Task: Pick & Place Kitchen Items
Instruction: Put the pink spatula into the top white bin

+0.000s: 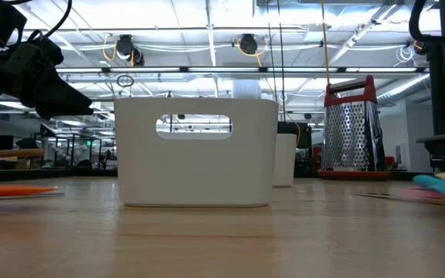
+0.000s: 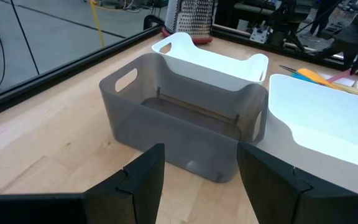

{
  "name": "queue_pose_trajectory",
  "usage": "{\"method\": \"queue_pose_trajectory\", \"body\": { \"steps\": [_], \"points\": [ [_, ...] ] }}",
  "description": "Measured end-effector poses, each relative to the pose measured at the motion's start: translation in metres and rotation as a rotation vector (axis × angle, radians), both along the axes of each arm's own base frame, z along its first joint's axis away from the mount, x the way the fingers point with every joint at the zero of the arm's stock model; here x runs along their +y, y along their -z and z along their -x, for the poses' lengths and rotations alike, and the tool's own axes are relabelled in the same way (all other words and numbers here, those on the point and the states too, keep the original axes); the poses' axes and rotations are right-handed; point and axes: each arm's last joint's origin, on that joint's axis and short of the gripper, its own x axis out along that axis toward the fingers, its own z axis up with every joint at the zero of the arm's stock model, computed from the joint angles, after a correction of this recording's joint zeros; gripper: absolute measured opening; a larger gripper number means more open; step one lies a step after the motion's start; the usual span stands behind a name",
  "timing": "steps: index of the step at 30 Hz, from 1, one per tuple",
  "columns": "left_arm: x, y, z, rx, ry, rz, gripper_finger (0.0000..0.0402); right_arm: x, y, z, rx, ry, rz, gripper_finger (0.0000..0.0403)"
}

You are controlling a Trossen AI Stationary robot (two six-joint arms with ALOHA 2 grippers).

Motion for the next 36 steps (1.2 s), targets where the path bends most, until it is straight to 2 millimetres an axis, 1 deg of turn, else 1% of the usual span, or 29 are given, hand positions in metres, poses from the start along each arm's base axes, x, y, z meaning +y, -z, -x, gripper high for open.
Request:
{"method": "queue_pose_trajectory", "body": {
  "steps": [5,11,14,23,31,34,36],
  "points": [
    [0.000,0.000,0.000,0.002,0.002,-0.008,0.0207,-0.002,-0.006,-0.005,-0.005,0.017,-0.002,0.0034],
    [0.000,0.000,0.000,0.004,0.004,-0.014,0.0207,-0.005,-0.010,-0.007,0.013,0.021,0.015,0.0006],
    [0.000,0.000,0.000,0.005,0.005,-0.016,0.0207,-0.005,-0.011,-0.006,0.024,0.025,0.024,0.0001],
    [0.000,0.000,0.000,0.007,0.007,-0.022,0.0207,-0.009,-0.022,-0.002,0.100,0.043,0.084,0.0001],
    [0.000,0.000,0.000,0.009,0.009,-0.029,0.0207,-0.007,-0.024,-0.004,0.094,0.050,0.078,0.0000],
    [0.000,0.000,0.000,0.009,0.009,-0.029,0.0207,-0.007,-0.024,-0.004,0.084,0.049,0.071,0.0009],
    [0.000,0.000,0.000,0.009,0.009,-0.029,0.0207,-0.006,-0.024,-0.005,0.078,0.048,0.067,0.0024]
  ]
}}
